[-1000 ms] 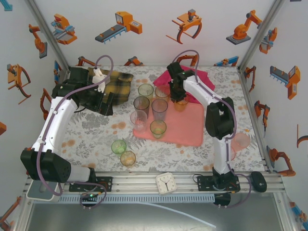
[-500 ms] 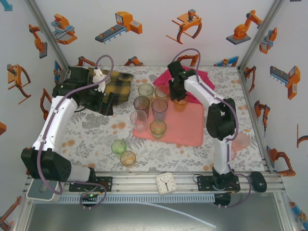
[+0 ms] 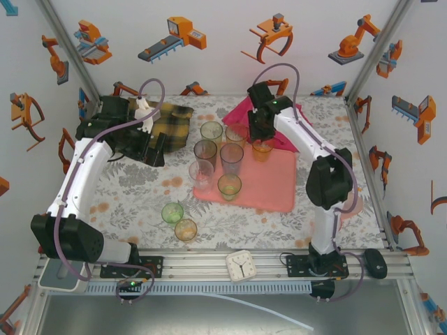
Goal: Place the glasses into the tray
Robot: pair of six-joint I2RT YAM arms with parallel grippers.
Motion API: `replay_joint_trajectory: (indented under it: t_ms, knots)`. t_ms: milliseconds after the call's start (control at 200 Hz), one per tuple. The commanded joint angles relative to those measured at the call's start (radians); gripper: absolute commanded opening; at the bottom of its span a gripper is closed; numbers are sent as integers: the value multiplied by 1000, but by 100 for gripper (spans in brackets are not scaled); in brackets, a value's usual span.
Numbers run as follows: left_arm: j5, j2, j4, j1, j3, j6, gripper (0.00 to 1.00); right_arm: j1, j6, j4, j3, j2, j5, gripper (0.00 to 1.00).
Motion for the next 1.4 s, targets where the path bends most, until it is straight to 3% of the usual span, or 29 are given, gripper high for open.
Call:
replay_joint_trajectory:
  t_ms: [0, 310, 486, 661, 896, 1397]
  knots:
    - [1, -15, -21, 1, 27, 26, 97, -8, 1, -69, -45, -157, 53, 38]
    - [19, -34, -23, -6, 5, 39, 97, -89, 131, -147, -461, -613, 148, 43]
    - [23, -15, -23, -25, 13, 40, 97, -217, 190, -169, -643, -809, 57, 45]
    - [31, -23, -10, -36, -8, 32, 97, -246, 204, -295, -673, -850, 28, 46]
    - [40, -19, -3, -40, -18, 39, 97, -246, 301, -331, -791, -930, -3, 47]
    - [54, -24, 32, -43, -63, 41, 97, -246, 431, -339, -964, -1039, 117, 48]
